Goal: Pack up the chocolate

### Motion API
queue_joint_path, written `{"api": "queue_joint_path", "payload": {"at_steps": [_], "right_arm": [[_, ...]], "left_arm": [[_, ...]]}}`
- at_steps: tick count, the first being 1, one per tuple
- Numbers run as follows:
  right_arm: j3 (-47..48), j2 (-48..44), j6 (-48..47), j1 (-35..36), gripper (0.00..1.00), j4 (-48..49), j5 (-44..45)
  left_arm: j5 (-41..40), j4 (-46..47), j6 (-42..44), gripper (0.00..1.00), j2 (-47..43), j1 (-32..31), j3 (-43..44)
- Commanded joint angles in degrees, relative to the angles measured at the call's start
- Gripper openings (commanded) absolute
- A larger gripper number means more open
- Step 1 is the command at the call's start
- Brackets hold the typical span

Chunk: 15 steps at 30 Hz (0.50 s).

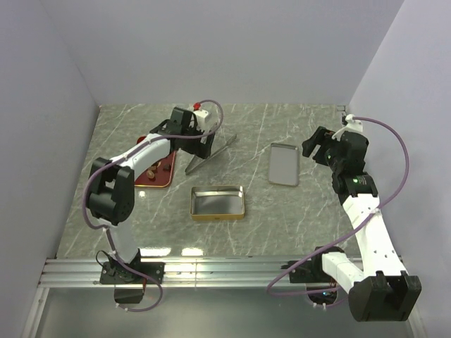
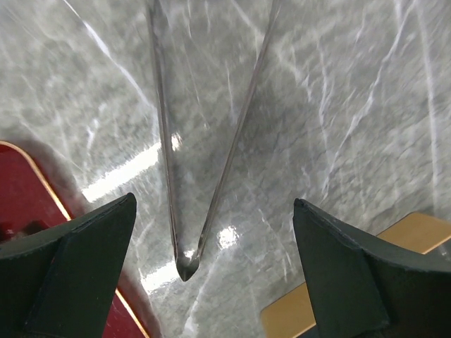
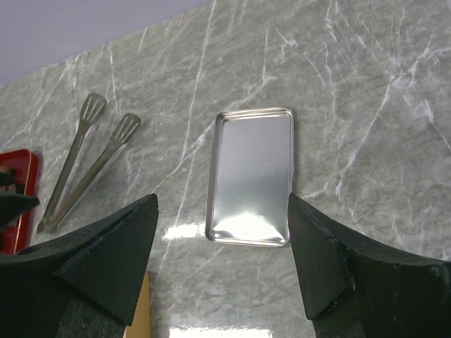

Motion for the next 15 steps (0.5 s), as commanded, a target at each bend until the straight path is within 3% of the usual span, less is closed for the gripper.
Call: {"api": "queue_joint_path", "payload": {"at_steps": [1,15], "right_arm": [[-0.31,-1.06,-0.95,0.25,0.81,0.19,1.06],[0.66,0.79,-0.68,0.34,0.8,0.28,0.01]], "left_arm": [[1.73,-1.5,2.8,0.99,1.9,-0.46,2.06],[-4.33,3.95,2.37,0.99,5.24,-0.99,-1.46]]}}
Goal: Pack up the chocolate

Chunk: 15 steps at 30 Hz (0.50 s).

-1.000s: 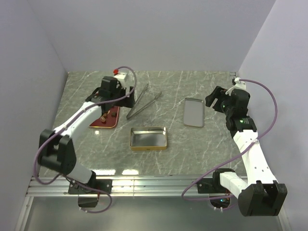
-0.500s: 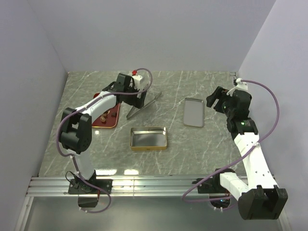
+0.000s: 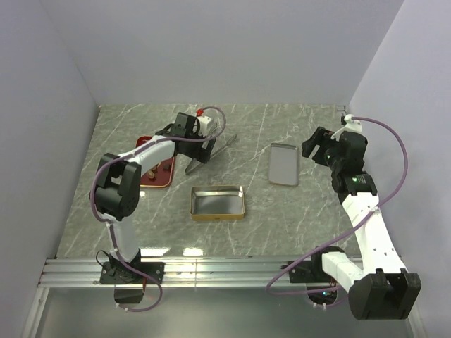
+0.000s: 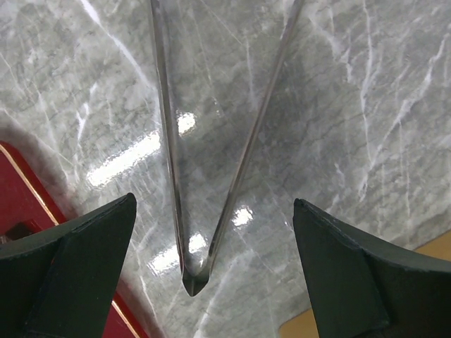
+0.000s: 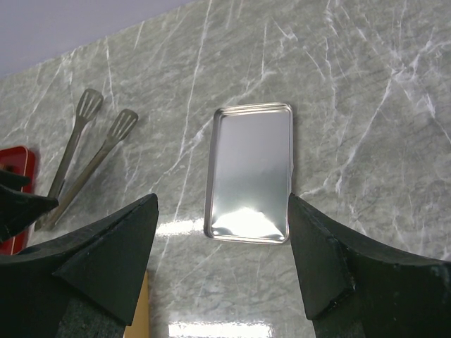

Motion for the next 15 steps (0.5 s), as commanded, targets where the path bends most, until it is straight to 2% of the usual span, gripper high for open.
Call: {"api": "queue_joint_path", "payload": {"at_steps": [1,15], "right_arm": [[0.74,0.24,-0.68,0.34,0.8,0.63,0.07],[0.3,-0.72,-0.95,0.34,0.8,0.36,0.95]], "left_arm": [[-1.86,3.23,0.38,1.0,1.15,-0.31,-0.45],[-3.18,3.14,0.47,0.97,5.55,-0.66,-0.19]]}}
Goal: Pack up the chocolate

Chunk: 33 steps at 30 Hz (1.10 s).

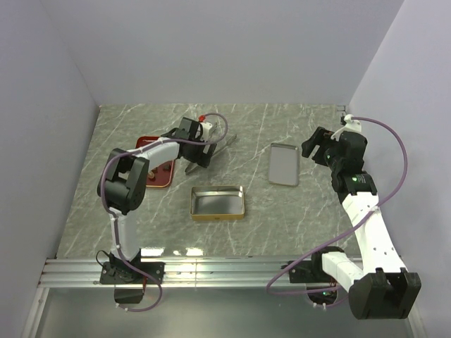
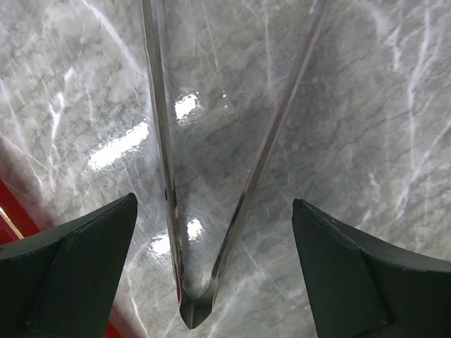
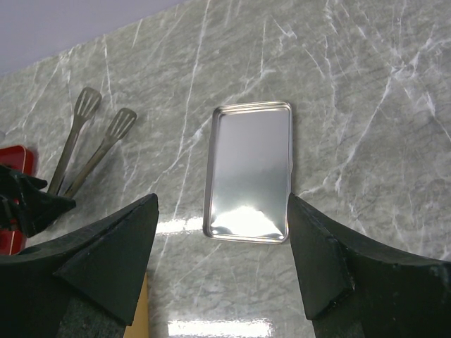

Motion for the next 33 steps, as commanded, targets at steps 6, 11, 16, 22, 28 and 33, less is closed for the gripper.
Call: {"api": "queue_joint_path", "payload": {"at_steps": [6,11,16,22,28,33], "right_arm": [[0.13,-1.29,-0.95,0.34,0.8,0.34,1.19],[0.13,-1.47,-1.21,0.34,0.8,0.43,1.19],[-0.31,-1.82,-1.21,0.34,0.8,0.43,1.54],[-0.75,-2.08,-1.04,0.34,0.8,0.61,1.54],[-0.75,-2.0,-1.04,0.34,0.8,0.69,1.46],[-0.66,-1.82,-0.77,0.34,0.79,0.96,1.28]], "left_arm": [[-2.53,0.98,0.27,0.96,2.45,-0.9,0.97],[-4.29,0.28,0.09,0.93,4.39,-1.61,2.03],[-7.54,0.89,0.35,0.75,4.04,-2.05,1.68],[-8.42,0.71,0.01,0.57,2.81,-2.22,1.41],[-9.92,-0.34,-1.49,0.56,-1.14,-2.22,2.12],[-9.66,-2.01,-2.46,0.54,-4.39,-2.14,3.7]]}}
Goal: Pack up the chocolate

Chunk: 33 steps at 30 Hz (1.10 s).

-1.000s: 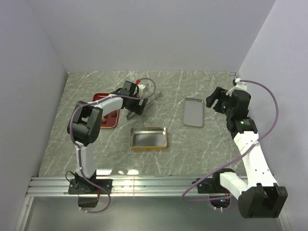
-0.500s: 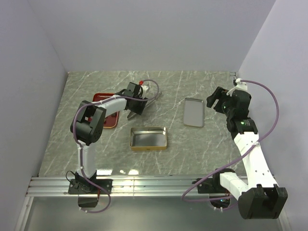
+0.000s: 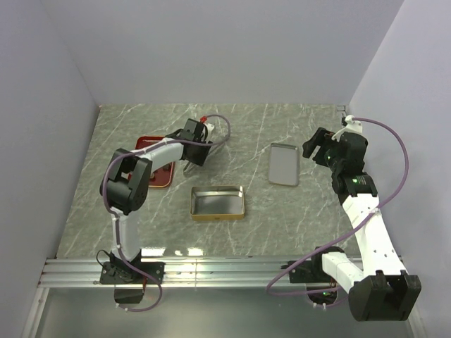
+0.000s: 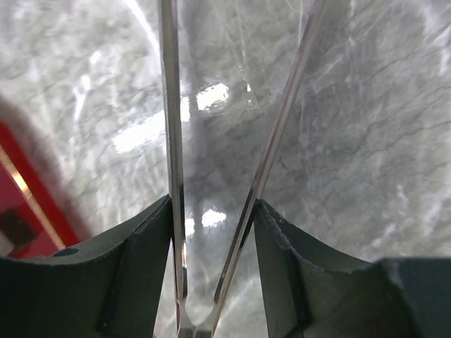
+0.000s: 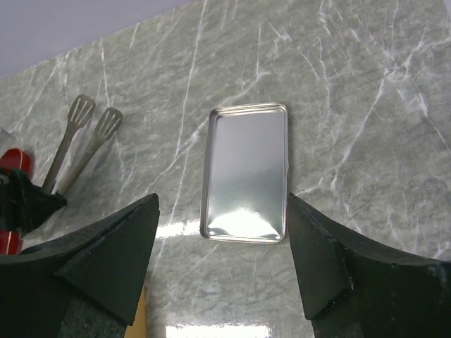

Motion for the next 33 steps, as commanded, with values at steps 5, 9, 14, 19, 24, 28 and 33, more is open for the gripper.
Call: {"api": "queue_joint_path", "payload": {"at_steps": [5,9,14,19,24,28,33], "right_arm": [[-0.49,-1.03,-0.51,0.34,0.79,1.0,0.43],[-0.75,-1.04,-0.42,0.34,0.79,1.0,0.34],[-0.75,-0.86,-0.07,0.34,0.79,1.35,-0.01],[-0.4,-0.33,0.28,0.34,0.79,1.79,-0.54],[0.48,0.46,0.28,0.34,0.79,2.23,-0.8],[0.92,1.25,0.89,0.34,0.79,3.11,-1.77],[1.71,2.22,1.6,0.34,0.79,3.9,-3.09]], "left_arm": [[-0.82,-3.13,-4.7,0.53,-8.63,0.09,3.62],[-0.91,-5.16,-5.93,0.53,-11.35,0.01,3.88],[-1.44,-6.74,-6.9,0.53,-13.81,0.09,3.97],[-2.14,-7.62,-8.04,0.51,-16.36,0.01,4.41],[-2.84,-8.85,-8.75,0.5,-19.26,0.09,5.72],[-4.77,-10.96,-9.54,0.5,-21.64,0.09,7.57],[-8.03,-16.31,-13.22,0.49,-24.97,0.44,9.24]]}}
